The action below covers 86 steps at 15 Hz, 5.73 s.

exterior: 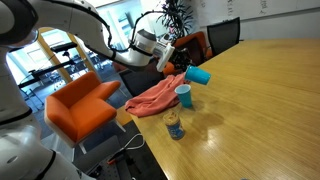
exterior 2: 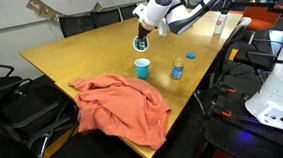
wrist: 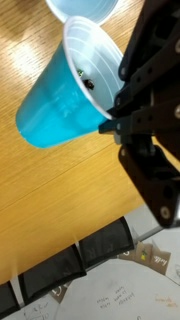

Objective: Pour the contents from the right cup into the left cup

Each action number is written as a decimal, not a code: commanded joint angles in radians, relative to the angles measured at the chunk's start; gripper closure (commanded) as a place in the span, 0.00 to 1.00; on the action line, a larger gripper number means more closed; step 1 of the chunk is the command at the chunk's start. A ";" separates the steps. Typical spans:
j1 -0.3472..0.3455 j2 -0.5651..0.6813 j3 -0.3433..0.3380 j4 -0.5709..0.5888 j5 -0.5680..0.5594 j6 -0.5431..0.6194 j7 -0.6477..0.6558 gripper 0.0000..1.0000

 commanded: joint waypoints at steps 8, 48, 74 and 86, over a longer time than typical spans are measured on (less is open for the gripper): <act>0.013 0.006 0.050 -0.004 -0.411 -0.118 0.342 0.99; 0.045 0.024 0.244 -0.223 -0.714 -0.609 0.326 0.99; 0.066 0.051 0.256 -0.233 -0.823 -0.781 0.128 0.99; -0.052 -0.233 0.213 -0.260 -0.626 -0.517 0.470 0.99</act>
